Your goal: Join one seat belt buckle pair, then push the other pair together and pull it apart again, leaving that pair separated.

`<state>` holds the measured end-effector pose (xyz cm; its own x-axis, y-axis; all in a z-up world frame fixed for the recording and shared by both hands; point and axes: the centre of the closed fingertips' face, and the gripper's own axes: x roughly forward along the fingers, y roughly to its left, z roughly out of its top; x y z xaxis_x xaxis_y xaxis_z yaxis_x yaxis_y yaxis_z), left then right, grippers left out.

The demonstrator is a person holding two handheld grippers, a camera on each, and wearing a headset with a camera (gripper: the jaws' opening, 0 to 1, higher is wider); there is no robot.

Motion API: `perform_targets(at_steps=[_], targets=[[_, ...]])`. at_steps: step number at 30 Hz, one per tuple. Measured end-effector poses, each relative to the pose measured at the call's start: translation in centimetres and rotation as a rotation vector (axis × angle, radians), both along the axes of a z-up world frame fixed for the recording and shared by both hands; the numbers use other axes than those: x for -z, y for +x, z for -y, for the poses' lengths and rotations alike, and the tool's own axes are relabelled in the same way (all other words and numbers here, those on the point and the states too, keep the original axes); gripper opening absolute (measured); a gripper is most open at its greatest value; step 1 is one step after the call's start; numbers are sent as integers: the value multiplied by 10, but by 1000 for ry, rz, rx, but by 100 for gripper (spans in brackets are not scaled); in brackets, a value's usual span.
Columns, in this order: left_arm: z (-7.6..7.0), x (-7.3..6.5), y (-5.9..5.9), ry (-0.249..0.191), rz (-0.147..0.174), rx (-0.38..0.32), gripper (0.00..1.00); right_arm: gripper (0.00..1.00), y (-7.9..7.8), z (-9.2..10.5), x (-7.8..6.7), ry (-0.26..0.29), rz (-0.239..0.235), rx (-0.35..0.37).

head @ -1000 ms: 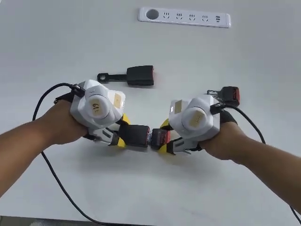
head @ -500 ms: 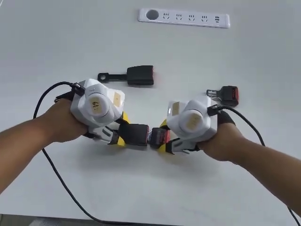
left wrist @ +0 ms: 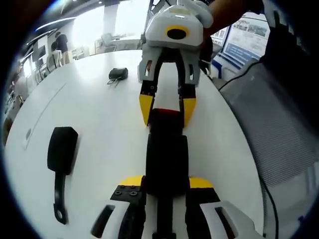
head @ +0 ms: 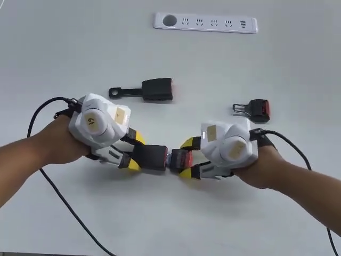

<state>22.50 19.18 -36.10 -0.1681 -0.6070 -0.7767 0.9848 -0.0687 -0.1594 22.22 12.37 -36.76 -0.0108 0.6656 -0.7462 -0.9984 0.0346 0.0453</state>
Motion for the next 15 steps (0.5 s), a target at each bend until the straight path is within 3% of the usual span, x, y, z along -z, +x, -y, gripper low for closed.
perform_targets(at_steps=[9,15], targets=[[-1,1,1,-56,3,-11,29,31,-1,0,-2,72,38,12],[1,-1,1,-84,-10,-16,29,30,0,0,-3,90,36,16]])
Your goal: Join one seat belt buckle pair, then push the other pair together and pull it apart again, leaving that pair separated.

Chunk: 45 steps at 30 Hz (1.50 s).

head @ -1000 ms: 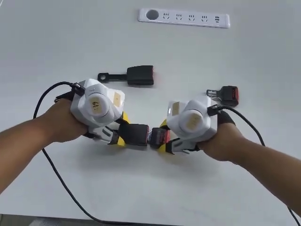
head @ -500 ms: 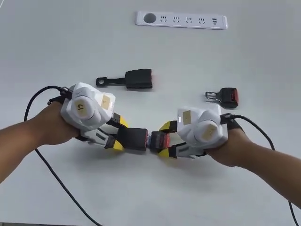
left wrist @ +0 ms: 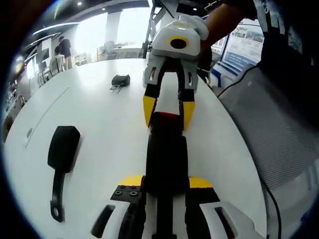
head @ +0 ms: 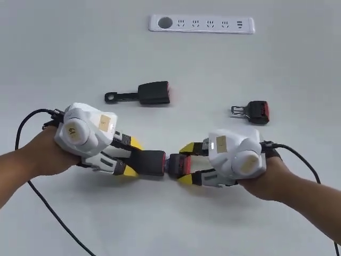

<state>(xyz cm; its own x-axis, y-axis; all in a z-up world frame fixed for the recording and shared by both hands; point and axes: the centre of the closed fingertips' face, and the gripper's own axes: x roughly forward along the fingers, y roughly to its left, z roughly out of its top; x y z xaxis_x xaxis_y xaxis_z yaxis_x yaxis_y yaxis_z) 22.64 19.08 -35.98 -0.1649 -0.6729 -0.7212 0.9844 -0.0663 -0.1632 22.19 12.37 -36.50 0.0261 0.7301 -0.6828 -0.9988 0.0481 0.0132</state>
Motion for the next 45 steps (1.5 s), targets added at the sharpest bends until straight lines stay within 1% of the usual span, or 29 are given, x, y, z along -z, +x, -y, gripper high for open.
perform_targets(at_steps=[1,3,4,5,7,8,10,11,12,13,15,16,18,19,20,21,23,24,28,30,31,33,35,38,40,42,43,44,45], targets=[[0,0,0,-19,-11,-9,29,30,0,0,0,4,-3,2],[-1,-1,0,-29,-5,-11,29,30,0,0,-1,9,9,-4],[0,-1,0,-31,-13,-17,29,30,0,-1,-1,10,10,-4],[1,-1,0,-35,0,-7,29,30,0,-1,-1,10,10,-4],[1,-2,0,-36,-16,-10,29,30,0,-1,-1,10,7,-7],[1,-2,-1,-36,-12,-1,29,30,0,-1,-1,10,8,-11],[1,-2,0,-38,-21,-8,29,30,0,-1,-1,14,5,-9],[1,-2,-1,-45,-7,-2,29,30,0,-1,-1,16,8,-11],[1,-2,-1,-48,-20,-12,29,30,0,-1,-1,19,9,-8],[1,-2,-1,-49,-10,-3,29,30,0,-1,-1,20,9,-7],[1,-2,0,-51,-20,-5,29,31,0,-1,-1,18,11,-10],[1,-2,-1,-51,-16,3,29,31,0,-1,-1,20,8,-9],[1,-2,0,-49,-23,-1,29,31,0,-1,-1,23,8,-7],[1,-2,0,-49,-18,2,29,31,0,-1,-1,24,8,-6],[1,-2,0,-50,-21,-4,29,31,0,-1,-1,24,8,-5],[1,-2,-1,-50,-13,1,29,31,0,-1,-1,23,7,-5],[0,-2,-1,-52,-14,-1,29,31,0,-1,-1,19,3,-5],[0,-2,-1,-51,-6,5,29,31,0,-1,-1,19,4,-6],[1,-2,-1,-40,-4,5,30,31,0,-2,-1,15,1,0],[1,-1,-1,-30,7,9,30,32,0,-2,-1,12,-2,3],[1,-1,-1,-29,5,7,30,32,-1,-2,-1,7,10,-4],[1,-1,-1,-24,-4,-3,31,33,-1,-3,-1,-2,7,2],[1,-1,-1,-19,8,6,31,33,-1,-3,-2,-10,2,9],[1,-1,-2,-13,8,-4,31,34,-1,-4,-1,-25,4,7],[1,-1,-2,-8,12,-4,32,34,-1,-4,-1,-28,-7,16],[2,-1,-2,-8,11,-22,32,34,-2,-4,-1,-43,6,8],[2,-1,-2,-2,18,-25,32,34,-1,-4,-1,-48,-13,28],[2,-1,-2,1,21,-27,32,34,0,-4,-1,-51,-20,35],[2,-1,-2,10,22,-32,32,35,0,-4,-2,-53,-14,31]])
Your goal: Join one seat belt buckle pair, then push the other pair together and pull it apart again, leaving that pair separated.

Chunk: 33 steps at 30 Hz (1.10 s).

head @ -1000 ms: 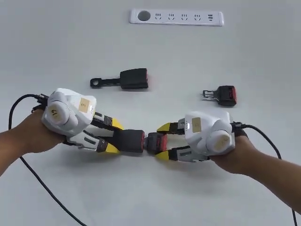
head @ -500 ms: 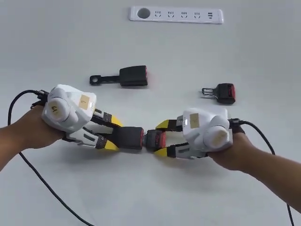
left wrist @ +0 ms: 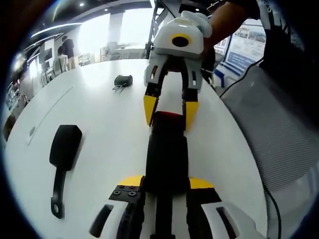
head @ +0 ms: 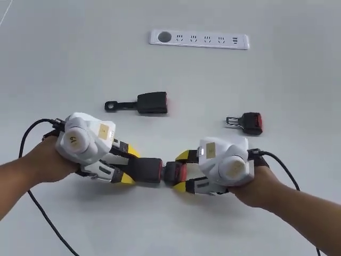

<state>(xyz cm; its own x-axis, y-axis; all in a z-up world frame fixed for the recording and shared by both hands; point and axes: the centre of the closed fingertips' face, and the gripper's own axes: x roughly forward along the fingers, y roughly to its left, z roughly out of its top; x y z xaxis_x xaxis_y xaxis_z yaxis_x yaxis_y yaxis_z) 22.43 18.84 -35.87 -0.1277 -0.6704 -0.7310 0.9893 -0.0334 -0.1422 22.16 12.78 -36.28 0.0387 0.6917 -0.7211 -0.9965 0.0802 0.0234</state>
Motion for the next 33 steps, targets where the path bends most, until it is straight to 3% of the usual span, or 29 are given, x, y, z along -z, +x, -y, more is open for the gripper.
perform_targets(at_steps=[2,3,4,5,6,7,8,10,13,15,16,18,23,27,33], targets=[[0,-1,0,20,9,7,32,35,1,1,-2,-3,-4,22],[-1,0,0,56,10,-7,33,36,2,0,-5,6,-11,36],[1,-1,2,54,34,2,34,37,4,-3,-10,33,-11,59],[-2,1,5,79,79,40,36,42,5,-4,-13,44,-4,67],[-6,4,9,119,101,24,39,47,6,-5,-14,41,0,76],[-1,1,6,95,85,19,45,55,6,-7,-17,52,5,86],[6,-7,8,43,72,-19,50,57,5,-9,-21,68,9,86],[9,-16,10,19,39,-81,58,59,1,-11,-29,89,2,94],[12,-29,14,-16,37,-123,66,70,1,-9,-37,99,8,127],[13,-36,17,-31,52,-140,71,70,-1,-7,-42,116,-16,148],[14,-39,17,-39,61,-138,73,71,-3,-3,-45,115,-4,144],[18,-50,15,-62,44,-159,73,73,-5,1,-48,113,5,139],[21,-61,18,-67,58,-177,84,75,-3,17,-59,124,17,162],[22,-68,23,-61,78,-187,85,76,5,33,-68,129,26,194],[25,-82,37,-87,94,-208,86,77,25,65,-84,140,52,253]])
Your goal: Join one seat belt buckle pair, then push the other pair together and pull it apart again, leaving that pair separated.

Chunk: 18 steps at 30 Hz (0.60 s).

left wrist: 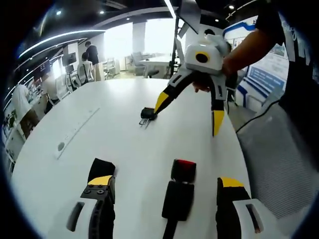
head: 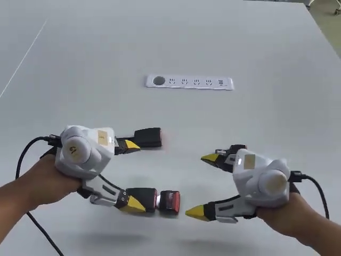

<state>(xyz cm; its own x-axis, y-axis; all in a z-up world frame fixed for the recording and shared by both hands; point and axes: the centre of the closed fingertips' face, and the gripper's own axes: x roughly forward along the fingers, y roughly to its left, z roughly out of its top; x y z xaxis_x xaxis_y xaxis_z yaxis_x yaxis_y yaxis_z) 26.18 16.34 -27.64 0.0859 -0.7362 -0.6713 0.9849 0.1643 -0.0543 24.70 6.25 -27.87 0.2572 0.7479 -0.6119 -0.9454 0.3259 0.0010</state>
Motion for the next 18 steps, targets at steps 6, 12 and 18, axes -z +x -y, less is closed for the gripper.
perform_targets(at_steps=[6,12,18], targets=[[-2,-7,15,-6,19,-4,84,77,20,37,-5,-7,-13,57],[-3,-12,27,2,17,-16,83,77,42,67,-10,-21,-5,89],[-4,-7,45,12,13,-4,80,77,63,84,-3,-43,-20,83]])
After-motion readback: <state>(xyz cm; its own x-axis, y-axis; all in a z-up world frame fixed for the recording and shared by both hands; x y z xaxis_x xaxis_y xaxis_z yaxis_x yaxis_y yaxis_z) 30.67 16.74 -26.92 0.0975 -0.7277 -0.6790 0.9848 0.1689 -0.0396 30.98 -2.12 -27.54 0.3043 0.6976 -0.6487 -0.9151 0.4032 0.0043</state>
